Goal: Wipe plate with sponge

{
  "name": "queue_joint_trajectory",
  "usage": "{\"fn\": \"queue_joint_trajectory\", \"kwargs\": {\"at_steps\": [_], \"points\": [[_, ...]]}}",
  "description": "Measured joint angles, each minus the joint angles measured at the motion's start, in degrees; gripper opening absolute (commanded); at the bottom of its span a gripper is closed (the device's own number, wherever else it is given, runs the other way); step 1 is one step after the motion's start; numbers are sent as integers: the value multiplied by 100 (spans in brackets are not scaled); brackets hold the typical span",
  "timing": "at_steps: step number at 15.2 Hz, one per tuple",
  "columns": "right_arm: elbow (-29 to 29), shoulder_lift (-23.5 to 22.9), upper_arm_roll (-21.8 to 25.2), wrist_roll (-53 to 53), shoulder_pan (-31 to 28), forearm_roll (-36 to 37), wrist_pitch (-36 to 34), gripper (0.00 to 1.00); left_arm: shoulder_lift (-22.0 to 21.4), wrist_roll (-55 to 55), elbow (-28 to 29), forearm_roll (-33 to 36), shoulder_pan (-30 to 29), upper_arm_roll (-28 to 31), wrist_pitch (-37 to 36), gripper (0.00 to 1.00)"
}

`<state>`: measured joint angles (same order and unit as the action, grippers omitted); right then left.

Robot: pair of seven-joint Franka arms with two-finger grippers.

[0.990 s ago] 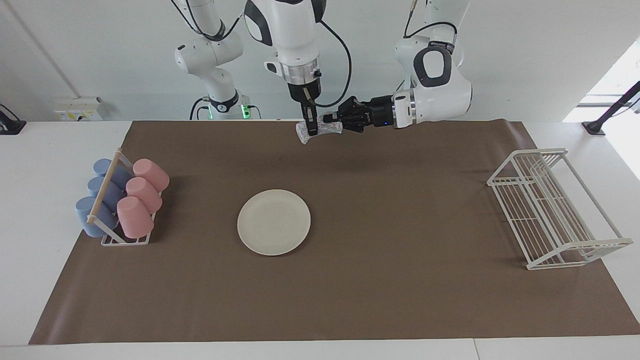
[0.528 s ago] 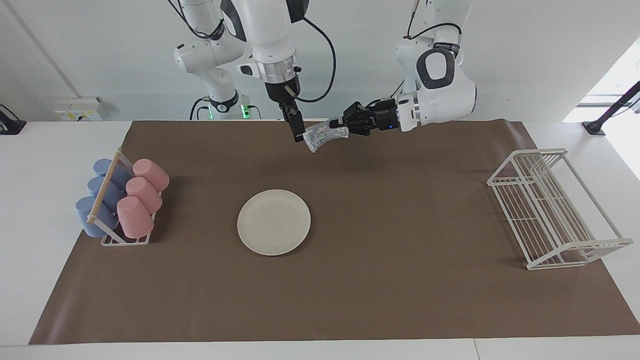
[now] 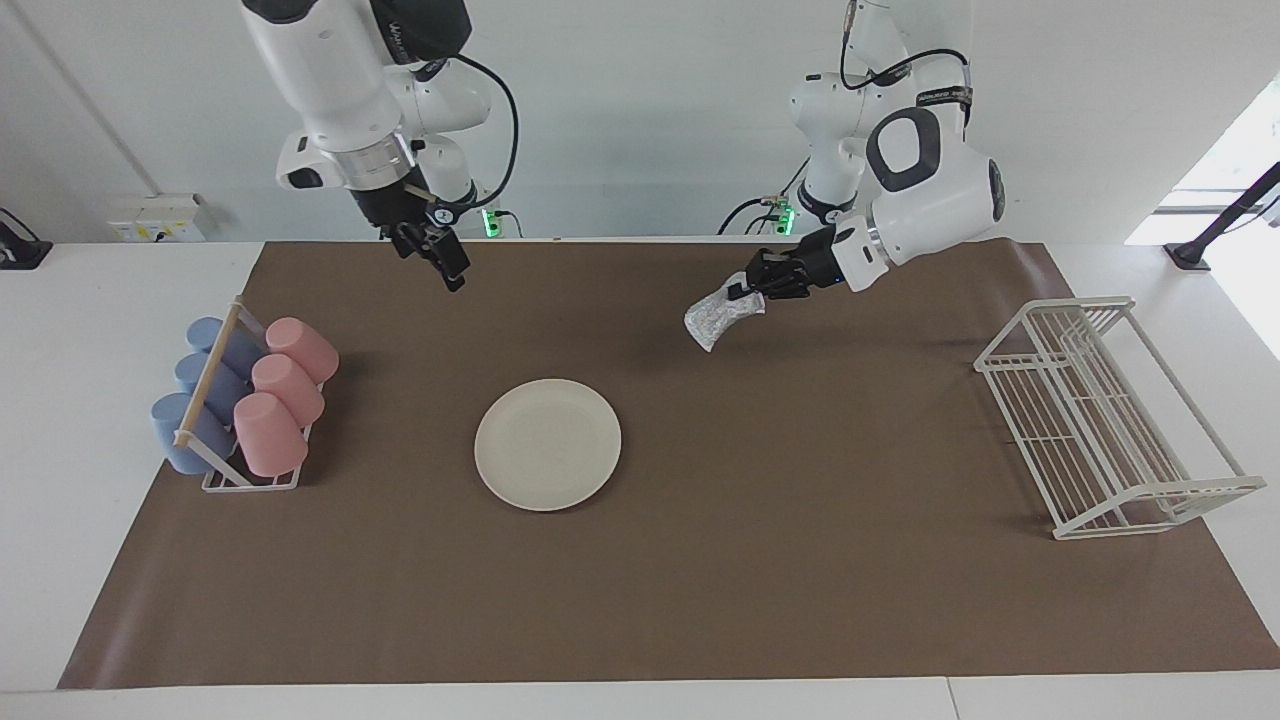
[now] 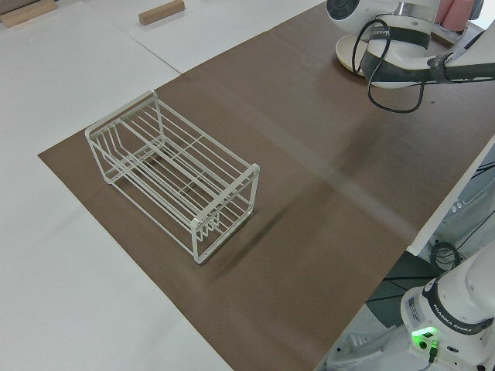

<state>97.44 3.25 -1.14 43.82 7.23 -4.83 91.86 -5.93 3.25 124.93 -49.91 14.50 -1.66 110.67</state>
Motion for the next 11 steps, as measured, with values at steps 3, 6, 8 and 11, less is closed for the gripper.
{"fn": "queue_joint_trajectory", "kwargs": {"at_steps": [3, 6, 8, 11], "points": [[14, 0, 3, -1331, -335, 0, -12, 100, 83, -543, -184, 1109, -80, 14, 0, 0], [62, -1, -3, -2006, -624, 0, -25, 100, 209, -1186, -473, 2402, -72, -13, -12, 0], [60, 0, 0, -2798, -735, 0, -25, 100, 312, -1437, -700, 3190, -67, -41, -121, 0], [31, 0, 44, -3607, -774, 2, -25, 100, 452, -1533, -1053, 4213, -67, -39, -435, 0]]}}
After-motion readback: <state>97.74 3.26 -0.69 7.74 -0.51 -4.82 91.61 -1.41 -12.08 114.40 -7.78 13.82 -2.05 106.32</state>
